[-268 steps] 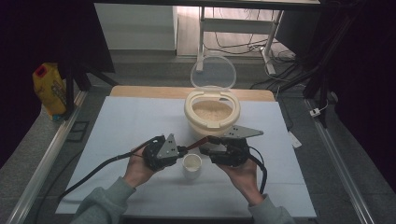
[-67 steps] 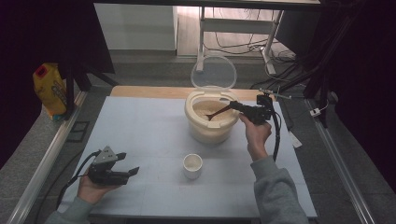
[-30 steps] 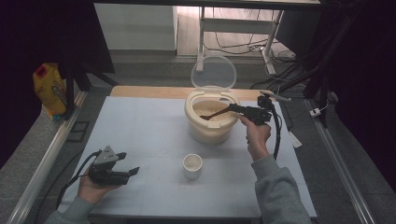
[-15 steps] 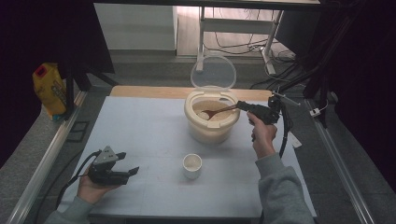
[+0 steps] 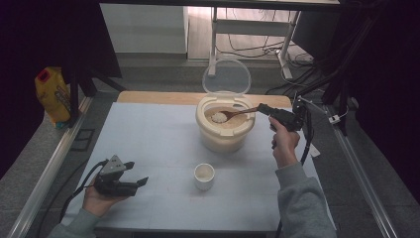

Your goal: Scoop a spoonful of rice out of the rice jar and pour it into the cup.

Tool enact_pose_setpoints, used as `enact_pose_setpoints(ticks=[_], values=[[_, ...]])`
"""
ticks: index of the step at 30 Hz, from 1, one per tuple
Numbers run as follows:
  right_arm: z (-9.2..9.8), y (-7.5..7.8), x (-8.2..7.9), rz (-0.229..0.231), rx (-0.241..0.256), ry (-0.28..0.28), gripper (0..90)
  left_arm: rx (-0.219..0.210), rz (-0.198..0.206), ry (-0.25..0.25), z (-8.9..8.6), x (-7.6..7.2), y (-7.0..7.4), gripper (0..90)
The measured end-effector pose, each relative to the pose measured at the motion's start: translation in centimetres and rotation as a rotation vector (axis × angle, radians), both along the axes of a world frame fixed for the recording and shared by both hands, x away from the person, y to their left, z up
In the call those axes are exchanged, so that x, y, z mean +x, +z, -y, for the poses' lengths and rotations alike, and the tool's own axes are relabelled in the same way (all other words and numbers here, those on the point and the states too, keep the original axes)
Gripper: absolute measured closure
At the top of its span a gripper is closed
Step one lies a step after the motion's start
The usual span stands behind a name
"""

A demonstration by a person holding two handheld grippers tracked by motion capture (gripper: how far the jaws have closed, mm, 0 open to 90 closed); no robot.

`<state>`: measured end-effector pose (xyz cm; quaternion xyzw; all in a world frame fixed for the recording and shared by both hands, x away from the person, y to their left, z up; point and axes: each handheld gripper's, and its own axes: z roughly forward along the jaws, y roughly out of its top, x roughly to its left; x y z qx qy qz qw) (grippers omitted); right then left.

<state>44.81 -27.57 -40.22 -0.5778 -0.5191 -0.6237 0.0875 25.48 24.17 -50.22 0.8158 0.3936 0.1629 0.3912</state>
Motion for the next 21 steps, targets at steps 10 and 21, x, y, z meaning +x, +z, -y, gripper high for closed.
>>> enact_pose_setpoints(ticks=[10,21], values=[[0.5,0.7,-0.7,0.013,0.032,0.005,83.8,0.001,0.002,0.002,0.0,0.0,0.0,22.3],[0.3,1.7,-2.4,0.041,0.039,0.053,83.7,0.004,-0.001,0.0,0.1,0.1,0.0,22.3]])
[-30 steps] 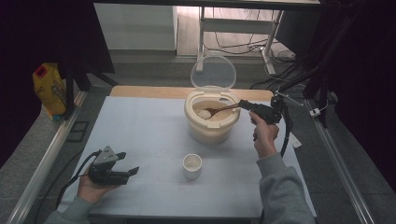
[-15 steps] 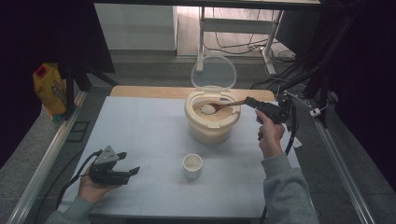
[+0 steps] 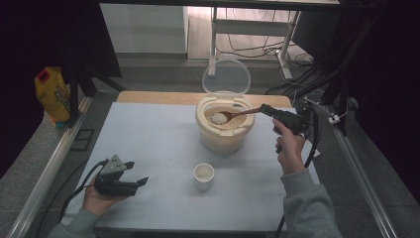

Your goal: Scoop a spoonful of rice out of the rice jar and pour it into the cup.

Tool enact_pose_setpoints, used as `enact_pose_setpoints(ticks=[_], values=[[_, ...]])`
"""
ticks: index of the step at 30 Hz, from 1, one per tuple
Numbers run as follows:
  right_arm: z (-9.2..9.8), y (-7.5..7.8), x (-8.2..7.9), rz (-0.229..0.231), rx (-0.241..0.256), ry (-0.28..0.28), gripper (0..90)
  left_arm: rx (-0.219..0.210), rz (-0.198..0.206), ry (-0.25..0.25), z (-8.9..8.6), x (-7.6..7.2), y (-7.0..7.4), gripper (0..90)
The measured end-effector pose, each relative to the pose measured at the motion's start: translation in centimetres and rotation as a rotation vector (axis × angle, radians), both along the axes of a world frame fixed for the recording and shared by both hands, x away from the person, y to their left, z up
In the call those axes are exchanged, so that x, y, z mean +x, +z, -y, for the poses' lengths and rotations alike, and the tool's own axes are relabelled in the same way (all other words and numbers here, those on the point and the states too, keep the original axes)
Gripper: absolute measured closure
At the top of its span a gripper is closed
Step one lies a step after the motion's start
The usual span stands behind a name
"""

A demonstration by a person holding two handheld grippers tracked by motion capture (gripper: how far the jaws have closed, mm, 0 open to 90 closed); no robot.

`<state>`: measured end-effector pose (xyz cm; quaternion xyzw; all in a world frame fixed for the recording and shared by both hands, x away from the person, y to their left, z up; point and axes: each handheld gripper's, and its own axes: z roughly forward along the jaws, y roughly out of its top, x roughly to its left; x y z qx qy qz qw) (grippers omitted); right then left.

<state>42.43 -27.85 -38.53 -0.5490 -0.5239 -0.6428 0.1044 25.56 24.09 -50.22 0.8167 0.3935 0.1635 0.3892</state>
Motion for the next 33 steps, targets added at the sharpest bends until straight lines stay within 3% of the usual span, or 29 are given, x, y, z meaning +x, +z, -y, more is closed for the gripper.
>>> enact_pose_setpoints(ticks=[7,17,33], values=[[-0.2,0.1,-0.7,-0.002,0.017,0.02,83.7,0.0,-0.001,0.002,0.0,0.0,0.0,22.3],[0.1,-0.9,-1.7,-0.023,0.051,0.047,83.7,0.003,-0.001,0.005,0.0,0.1,0.0,22.3],[-0.3,-2.6,-3.9,-0.044,0.042,0.109,83.7,0.007,-0.004,0.004,0.1,0.2,0.0,22.3]])
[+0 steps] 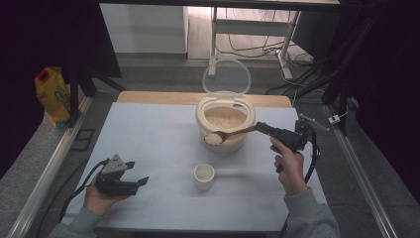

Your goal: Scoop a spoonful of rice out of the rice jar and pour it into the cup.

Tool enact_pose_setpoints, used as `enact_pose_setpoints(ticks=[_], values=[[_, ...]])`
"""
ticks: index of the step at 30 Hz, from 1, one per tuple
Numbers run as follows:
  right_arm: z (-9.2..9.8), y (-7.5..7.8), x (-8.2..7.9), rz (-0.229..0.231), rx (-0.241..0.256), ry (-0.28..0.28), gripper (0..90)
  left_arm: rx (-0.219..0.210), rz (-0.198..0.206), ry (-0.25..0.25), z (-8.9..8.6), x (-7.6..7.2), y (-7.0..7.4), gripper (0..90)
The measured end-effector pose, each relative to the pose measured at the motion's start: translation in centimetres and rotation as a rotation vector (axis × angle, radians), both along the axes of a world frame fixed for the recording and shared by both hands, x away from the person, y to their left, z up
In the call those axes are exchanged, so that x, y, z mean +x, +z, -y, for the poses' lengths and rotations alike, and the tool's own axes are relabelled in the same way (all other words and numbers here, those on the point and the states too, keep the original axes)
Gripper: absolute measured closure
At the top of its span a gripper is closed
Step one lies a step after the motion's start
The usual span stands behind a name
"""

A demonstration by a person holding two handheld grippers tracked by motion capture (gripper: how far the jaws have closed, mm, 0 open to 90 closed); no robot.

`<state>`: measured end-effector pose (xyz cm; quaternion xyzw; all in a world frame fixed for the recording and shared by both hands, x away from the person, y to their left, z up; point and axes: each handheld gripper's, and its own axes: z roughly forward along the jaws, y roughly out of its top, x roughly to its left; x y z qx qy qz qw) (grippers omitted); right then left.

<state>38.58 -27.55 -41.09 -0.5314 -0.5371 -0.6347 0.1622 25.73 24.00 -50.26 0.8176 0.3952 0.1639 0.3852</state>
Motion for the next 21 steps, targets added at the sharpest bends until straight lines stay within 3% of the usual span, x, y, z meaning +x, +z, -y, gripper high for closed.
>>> enact_pose_setpoints(ticks=[11,21], values=[[-0.5,-1.6,-1.6,-0.022,-0.039,0.053,83.7,0.001,-0.001,0.0,0.0,0.1,0.0,22.3],[-0.9,-2.8,-2.3,-0.02,-0.13,0.076,83.7,0.005,-0.001,0.0,0.1,0.1,-0.1,22.2]])
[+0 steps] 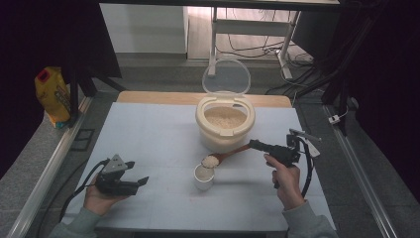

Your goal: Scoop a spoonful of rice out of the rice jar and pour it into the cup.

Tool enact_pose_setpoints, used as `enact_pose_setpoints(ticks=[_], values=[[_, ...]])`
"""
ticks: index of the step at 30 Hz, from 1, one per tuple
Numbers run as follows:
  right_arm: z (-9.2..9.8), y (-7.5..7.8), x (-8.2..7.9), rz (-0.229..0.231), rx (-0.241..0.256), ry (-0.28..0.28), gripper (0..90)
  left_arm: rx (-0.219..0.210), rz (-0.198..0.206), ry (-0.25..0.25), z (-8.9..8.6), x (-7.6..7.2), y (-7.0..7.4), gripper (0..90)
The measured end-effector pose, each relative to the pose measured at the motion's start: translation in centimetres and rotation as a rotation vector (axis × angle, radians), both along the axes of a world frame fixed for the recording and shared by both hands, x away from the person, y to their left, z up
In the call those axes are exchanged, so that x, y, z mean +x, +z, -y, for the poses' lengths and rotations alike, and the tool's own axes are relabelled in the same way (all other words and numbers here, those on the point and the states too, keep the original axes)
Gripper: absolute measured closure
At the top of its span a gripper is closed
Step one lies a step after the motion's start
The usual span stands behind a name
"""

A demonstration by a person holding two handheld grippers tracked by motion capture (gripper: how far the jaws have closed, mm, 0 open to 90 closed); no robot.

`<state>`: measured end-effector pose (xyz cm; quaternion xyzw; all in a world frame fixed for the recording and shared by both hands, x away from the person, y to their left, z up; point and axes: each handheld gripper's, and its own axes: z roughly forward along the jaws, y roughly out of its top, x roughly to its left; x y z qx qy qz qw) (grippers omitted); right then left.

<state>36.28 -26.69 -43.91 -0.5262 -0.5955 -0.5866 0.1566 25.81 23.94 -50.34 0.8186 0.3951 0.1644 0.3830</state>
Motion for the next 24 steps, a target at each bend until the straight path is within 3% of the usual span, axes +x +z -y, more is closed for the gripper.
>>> enact_pose_setpoints(ticks=[7,18,24], values=[[-0.8,0.1,-0.3,0.041,-0.076,0.021,83.7,0.0,0.0,0.002,0.0,0.0,0.0,22.2],[-3.2,2.3,-1.5,0.211,-0.25,0.064,83.6,0.005,-0.001,0.0,0.0,0.0,0.0,22.1],[-3.9,3.1,-1.9,0.272,-0.294,0.079,83.6,0.006,0.0,0.001,0.0,0.0,0.0,22.1]])
